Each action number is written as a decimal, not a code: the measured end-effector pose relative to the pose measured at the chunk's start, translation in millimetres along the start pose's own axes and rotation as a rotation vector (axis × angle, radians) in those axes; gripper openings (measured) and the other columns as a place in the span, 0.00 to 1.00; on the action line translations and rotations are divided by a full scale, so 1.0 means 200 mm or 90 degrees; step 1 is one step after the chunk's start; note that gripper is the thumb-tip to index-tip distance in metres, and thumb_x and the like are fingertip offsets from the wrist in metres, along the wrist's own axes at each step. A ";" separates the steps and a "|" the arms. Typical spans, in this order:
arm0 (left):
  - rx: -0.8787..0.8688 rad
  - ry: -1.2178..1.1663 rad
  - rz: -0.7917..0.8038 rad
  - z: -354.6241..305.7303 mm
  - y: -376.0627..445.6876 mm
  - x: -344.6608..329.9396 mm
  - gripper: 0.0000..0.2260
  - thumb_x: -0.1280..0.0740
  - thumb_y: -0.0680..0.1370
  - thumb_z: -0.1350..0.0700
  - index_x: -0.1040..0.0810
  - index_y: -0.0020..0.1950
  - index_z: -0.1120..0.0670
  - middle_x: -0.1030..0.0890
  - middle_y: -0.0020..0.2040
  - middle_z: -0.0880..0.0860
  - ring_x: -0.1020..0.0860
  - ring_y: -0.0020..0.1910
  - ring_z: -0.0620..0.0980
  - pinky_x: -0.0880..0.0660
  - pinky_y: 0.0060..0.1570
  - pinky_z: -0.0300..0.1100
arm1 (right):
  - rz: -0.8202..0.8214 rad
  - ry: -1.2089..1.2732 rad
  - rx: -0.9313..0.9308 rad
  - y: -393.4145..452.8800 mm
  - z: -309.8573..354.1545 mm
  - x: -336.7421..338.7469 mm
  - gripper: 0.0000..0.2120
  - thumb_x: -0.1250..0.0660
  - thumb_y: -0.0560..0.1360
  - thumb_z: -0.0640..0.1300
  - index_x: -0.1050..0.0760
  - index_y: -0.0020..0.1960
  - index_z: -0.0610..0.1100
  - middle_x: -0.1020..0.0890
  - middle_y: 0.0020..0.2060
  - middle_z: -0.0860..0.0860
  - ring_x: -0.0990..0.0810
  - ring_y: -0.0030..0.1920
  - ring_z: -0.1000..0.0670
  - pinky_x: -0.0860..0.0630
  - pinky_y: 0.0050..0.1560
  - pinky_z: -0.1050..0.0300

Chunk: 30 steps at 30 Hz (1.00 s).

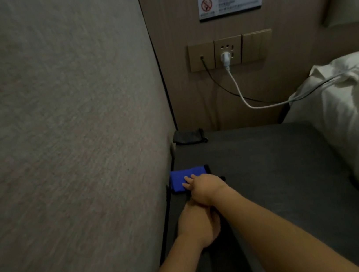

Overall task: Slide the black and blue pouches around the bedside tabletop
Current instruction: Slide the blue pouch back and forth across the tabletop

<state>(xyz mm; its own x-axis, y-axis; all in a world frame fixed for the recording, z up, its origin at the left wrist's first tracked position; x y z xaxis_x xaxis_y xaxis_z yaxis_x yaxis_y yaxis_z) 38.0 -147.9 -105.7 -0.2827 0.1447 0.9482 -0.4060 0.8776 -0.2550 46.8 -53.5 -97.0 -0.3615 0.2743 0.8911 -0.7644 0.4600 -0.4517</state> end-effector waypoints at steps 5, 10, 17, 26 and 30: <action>-0.112 0.052 0.036 -0.02 0.01 0.02 0.28 0.48 0.81 0.51 0.50 0.79 0.58 0.51 0.80 0.55 0.52 0.79 0.52 0.51 0.77 0.45 | -0.036 0.063 -0.079 -0.16 -0.25 -0.07 0.25 0.50 0.80 0.43 0.49 0.76 0.50 0.51 0.77 0.52 0.47 0.76 0.48 0.44 0.74 0.47; -0.109 0.066 0.048 -0.02 0.01 0.00 0.28 0.49 0.81 0.50 0.53 0.79 0.58 0.54 0.80 0.55 0.55 0.79 0.51 0.53 0.77 0.44 | -0.074 0.099 -0.201 -0.48 -0.66 -0.17 0.25 0.51 0.80 0.40 0.47 0.77 0.49 0.49 0.77 0.51 0.48 0.76 0.51 0.47 0.74 0.55; -0.101 0.061 0.054 -0.03 0.03 0.02 0.26 0.50 0.82 0.52 0.51 0.79 0.58 0.52 0.80 0.54 0.52 0.79 0.50 0.51 0.77 0.42 | -0.142 0.171 -0.365 -0.92 -1.12 -0.36 0.26 0.47 0.78 0.38 0.44 0.76 0.49 0.46 0.76 0.48 0.46 0.75 0.54 0.48 0.72 0.62; -0.087 0.078 0.084 0.01 0.30 0.17 0.26 0.50 0.82 0.53 0.51 0.78 0.60 0.52 0.79 0.57 0.52 0.79 0.52 0.50 0.77 0.43 | -0.245 0.253 -0.454 -1.00 -1.10 -0.46 0.24 0.44 0.78 0.41 0.40 0.74 0.49 0.44 0.76 0.51 0.45 0.75 0.54 0.42 0.71 0.59; -0.074 0.060 0.123 0.04 0.43 0.23 0.23 0.52 0.83 0.56 0.47 0.77 0.61 0.48 0.79 0.59 0.47 0.78 0.54 0.49 0.76 0.44 | -0.298 0.275 -0.481 -1.01 -1.01 -0.48 0.24 0.43 0.77 0.41 0.36 0.73 0.49 0.41 0.75 0.53 0.44 0.75 0.55 0.39 0.69 0.59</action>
<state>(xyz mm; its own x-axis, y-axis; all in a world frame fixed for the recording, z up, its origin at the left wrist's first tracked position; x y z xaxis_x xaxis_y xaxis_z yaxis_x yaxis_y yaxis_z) -15.5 -69.5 -86.1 -0.2613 0.3515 0.8990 -0.2483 0.8755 -0.4145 343.2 -2.8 -101.2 0.2307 0.1429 0.9625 -0.1838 0.9777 -0.1011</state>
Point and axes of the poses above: each hand's wrist, its own y-axis towards the middle knuckle, its own x-axis out of the back of the hand, z = x × y, the point moved 4 cm from there along y, towards the middle knuckle
